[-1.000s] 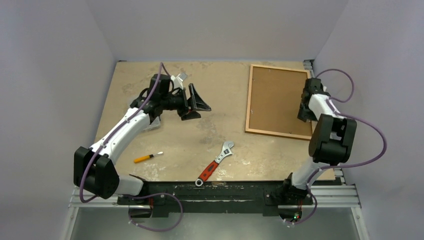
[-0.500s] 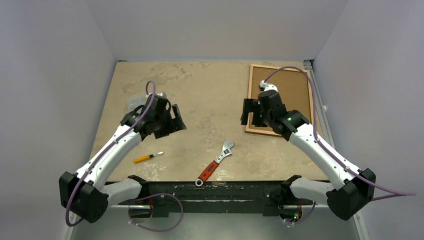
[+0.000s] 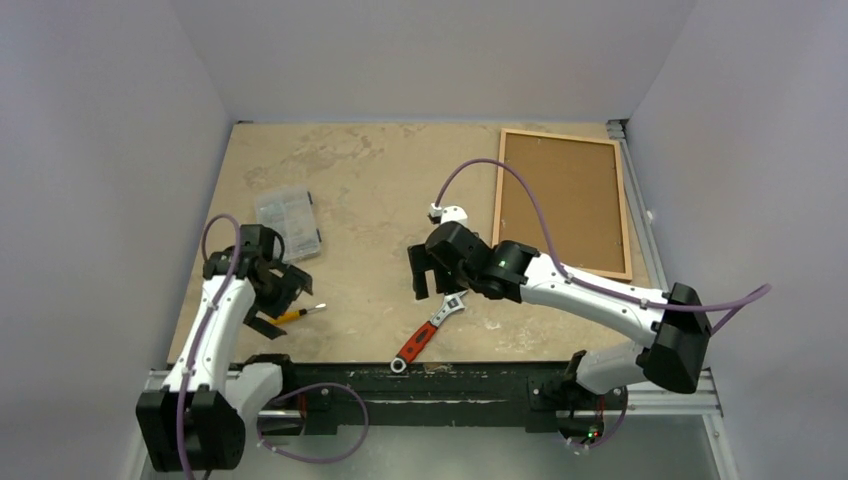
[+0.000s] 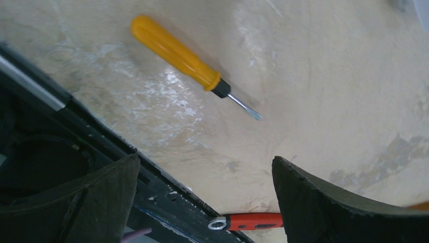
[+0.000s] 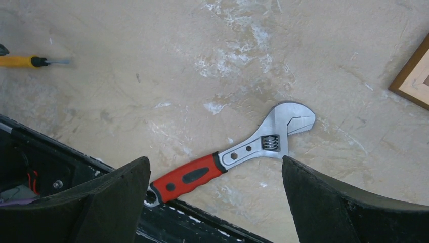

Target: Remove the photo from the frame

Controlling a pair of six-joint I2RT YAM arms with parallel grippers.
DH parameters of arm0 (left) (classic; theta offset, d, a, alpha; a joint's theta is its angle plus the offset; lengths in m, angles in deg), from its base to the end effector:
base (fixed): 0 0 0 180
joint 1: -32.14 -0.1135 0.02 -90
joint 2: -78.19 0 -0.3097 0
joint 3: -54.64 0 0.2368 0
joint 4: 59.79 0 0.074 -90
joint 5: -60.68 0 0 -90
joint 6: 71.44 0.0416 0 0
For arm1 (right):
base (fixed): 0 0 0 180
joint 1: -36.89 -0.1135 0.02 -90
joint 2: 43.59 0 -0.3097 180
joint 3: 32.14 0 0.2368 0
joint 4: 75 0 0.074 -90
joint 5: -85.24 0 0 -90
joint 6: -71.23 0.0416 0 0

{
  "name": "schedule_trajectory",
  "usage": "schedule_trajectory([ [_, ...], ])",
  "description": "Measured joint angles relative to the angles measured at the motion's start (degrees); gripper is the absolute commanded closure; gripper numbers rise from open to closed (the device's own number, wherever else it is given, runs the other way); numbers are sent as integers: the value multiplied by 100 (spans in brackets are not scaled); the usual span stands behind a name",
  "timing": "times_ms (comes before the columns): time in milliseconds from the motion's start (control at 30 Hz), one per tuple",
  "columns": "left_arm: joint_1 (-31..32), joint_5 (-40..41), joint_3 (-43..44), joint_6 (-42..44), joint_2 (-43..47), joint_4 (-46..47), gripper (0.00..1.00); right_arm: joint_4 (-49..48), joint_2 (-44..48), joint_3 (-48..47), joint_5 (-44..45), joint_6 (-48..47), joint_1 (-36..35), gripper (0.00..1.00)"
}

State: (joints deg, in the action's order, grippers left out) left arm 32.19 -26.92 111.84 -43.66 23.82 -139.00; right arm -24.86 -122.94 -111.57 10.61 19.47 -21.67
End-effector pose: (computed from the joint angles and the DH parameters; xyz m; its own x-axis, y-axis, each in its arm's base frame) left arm 0.1033 0.0017 0.2646 -0.4450 -0.8836 -0.1458 -0.8641 0.4664 -0.1894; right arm 0.1517 0.2270 0.3307 -0.7684 -0.1126 -0.6300 -0.3289 0.9139 0.2377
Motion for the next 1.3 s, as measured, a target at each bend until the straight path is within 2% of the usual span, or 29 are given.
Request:
schedule_trajectory([
  [167, -601, 142, 284, -494, -988, -299, 12, 85, 162, 0, 216, 39, -31, 1],
  [333, -1200, -79, -203, -872, -1237, 369, 11, 122, 721, 116, 509, 63, -31, 1],
  [433, -1307, -107, -293, -1016, -1403, 625, 13, 151, 977, 254, 623, 120, -28, 1],
  [633, -1392, -245, -411, -1316, -2050, 1217, 22, 313, 1062, 527, 664, 192, -31, 1],
  [767, -1410, -450, -455, -1471, -2267, 1353, 39, 380, 1062, 533, 669, 195, -31, 1],
  [933, -1419, -514, -505, -1517, -2247, 1381, 47, 376, 1003, 533, 671, 192, -31, 1],
  [1100, -1419, -549, -520, -1499, -2243, 1373, 61, 378, 754, 533, 669, 192, -31, 1],
  [1200, -1419, -555, -562, -1460, -2192, 1364, 65, 382, 623, 533, 667, 192, -31, 1],
  [1300, -1419, -546, -590, -1427, -2146, 1344, 73, 400, 553, 531, 671, 195, -31, 1],
])
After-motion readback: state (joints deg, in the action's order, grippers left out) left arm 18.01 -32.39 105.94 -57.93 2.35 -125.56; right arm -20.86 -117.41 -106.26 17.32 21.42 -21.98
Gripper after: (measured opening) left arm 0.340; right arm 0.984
